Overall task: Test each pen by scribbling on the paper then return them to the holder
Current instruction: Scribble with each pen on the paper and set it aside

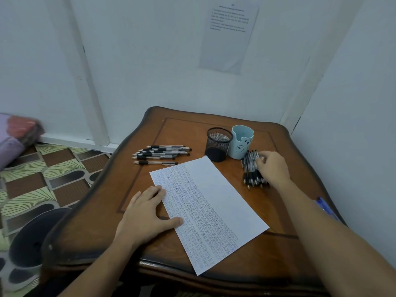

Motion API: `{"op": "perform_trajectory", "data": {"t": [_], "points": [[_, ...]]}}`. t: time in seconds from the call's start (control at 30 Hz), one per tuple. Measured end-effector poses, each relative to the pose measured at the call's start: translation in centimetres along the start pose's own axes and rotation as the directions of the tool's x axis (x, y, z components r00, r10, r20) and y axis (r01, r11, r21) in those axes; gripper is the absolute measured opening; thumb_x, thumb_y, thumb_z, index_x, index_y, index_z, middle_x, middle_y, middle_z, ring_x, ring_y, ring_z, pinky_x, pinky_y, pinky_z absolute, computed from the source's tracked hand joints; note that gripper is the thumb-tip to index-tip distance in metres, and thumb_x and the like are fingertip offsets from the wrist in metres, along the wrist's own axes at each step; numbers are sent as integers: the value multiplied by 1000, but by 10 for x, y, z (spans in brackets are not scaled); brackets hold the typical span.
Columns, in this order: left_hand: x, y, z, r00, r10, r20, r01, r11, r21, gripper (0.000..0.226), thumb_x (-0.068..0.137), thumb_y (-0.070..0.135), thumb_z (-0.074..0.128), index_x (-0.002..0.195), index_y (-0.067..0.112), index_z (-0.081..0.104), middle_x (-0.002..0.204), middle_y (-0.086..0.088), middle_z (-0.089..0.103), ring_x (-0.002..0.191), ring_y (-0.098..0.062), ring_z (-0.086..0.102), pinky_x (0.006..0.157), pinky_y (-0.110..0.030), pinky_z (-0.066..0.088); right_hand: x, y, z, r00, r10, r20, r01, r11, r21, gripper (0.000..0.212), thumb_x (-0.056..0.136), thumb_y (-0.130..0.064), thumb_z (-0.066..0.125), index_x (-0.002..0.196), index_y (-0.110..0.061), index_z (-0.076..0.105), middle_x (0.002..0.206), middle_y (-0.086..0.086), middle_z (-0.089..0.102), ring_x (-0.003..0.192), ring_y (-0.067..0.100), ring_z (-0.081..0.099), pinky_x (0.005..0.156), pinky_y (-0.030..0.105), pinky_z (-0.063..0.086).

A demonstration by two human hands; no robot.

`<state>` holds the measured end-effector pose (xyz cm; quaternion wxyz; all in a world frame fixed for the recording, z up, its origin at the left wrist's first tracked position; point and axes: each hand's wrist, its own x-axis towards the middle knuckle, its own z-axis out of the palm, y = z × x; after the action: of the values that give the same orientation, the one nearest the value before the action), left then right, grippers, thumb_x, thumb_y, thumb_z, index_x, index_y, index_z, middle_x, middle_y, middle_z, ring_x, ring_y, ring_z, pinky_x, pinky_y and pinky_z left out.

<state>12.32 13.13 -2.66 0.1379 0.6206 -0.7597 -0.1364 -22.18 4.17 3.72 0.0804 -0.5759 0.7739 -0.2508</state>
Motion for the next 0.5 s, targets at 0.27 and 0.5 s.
{"op": "perform_trajectory", "data": {"t": [0.27, 0.5], "points": [[-1, 3, -3, 1000, -5, 21, 5, 1000, -27, 109, 65, 91, 44, 153, 29, 23, 160, 15, 13, 145, -3, 8, 117, -29, -6, -27, -91, 64, 885, -418, 205, 386, 905, 181, 23, 99, -14, 56, 115, -14, 71, 106, 2, 61, 100, 18, 58, 90, 32, 47], [-2, 1, -2, 1000, 10, -6, -10, 999, -34, 105, 69, 86, 49, 153, 28, 24, 159, 14, 13, 144, -1, 7, 115, -25, -10, -34, -162, 130, 892, -356, 279, 295, 925, 239, 25, 98, -25, 58, 121, -23, 68, 122, -1, 59, 101, 18, 58, 81, 28, 47]]}}
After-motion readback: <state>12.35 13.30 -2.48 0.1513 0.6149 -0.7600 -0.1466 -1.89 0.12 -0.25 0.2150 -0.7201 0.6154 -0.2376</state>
